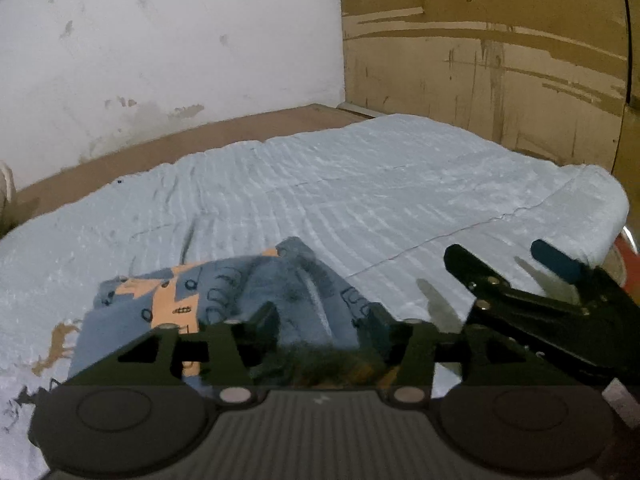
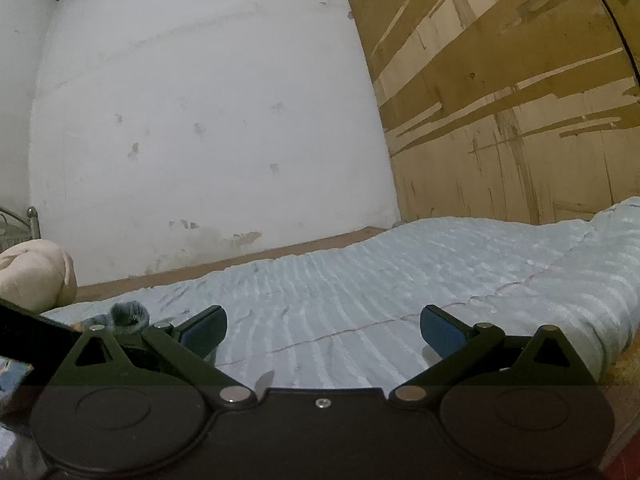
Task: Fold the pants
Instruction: 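Lift the cuffs with the left gripper and fold them over toward the waistband, then open the left gripper and release the folded pants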
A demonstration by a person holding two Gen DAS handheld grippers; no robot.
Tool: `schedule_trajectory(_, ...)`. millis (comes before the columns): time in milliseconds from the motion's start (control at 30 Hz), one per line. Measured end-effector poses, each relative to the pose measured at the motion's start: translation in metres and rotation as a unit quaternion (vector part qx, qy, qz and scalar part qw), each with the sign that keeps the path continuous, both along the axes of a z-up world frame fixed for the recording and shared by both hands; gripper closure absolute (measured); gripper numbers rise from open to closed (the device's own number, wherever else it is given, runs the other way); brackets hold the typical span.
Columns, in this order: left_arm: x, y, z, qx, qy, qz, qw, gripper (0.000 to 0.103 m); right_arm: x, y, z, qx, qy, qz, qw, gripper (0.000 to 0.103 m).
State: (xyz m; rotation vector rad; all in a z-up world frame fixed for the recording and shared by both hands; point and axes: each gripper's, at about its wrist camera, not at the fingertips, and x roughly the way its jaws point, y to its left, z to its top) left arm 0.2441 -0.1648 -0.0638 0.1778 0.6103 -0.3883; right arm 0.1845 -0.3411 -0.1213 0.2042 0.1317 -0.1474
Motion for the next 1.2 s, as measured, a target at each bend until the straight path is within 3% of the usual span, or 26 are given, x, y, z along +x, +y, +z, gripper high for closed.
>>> schedule_trajectory(133,-0.004,0.007,0.006,-0.011,0.001,0.018,0.9998,0.027,0.003,-0.001,-0.001,0.001,0.005,0.0,1.0,0.001)
schedule_trajectory(300,-0.011,0.028,0.018,-0.029,-0.017,0.071,0.9969,0.001,0.006,0.002,-0.003,-0.006,0.01,0.007,1.0,0.001)
schedule_trajectory(433,-0.017,0.05,0.019,-0.029,-0.034,0.13,0.9905,0.001,0.008,0.005,-0.004,-0.006,0.013,0.016,1.0,0.001)
schedule_trajectory(567,-0.022,0.079,0.011,-0.025,-0.02,0.185,0.9822,0.001,0.008,0.011,-0.006,-0.02,0.013,0.032,0.999,0.001)
schedule_trajectory(833,-0.027,0.156,-0.009,-0.078,0.033,0.299,0.9505,0.001,0.008,0.028,-0.006,-0.047,0.015,0.071,0.996,0.001)
schedule_trajectory(1033,-0.038,0.195,-0.022,-0.122,0.058,0.324,0.9364,0.001,-0.005,0.042,0.001,-0.075,-0.004,0.101,0.992,0.001)
schedule_trajectory(1200,-0.042,0.208,-0.028,-0.15,0.06,0.313,0.9359,0.001,-0.004,0.043,0.02,-0.026,0.018,0.168,0.985,0.001)
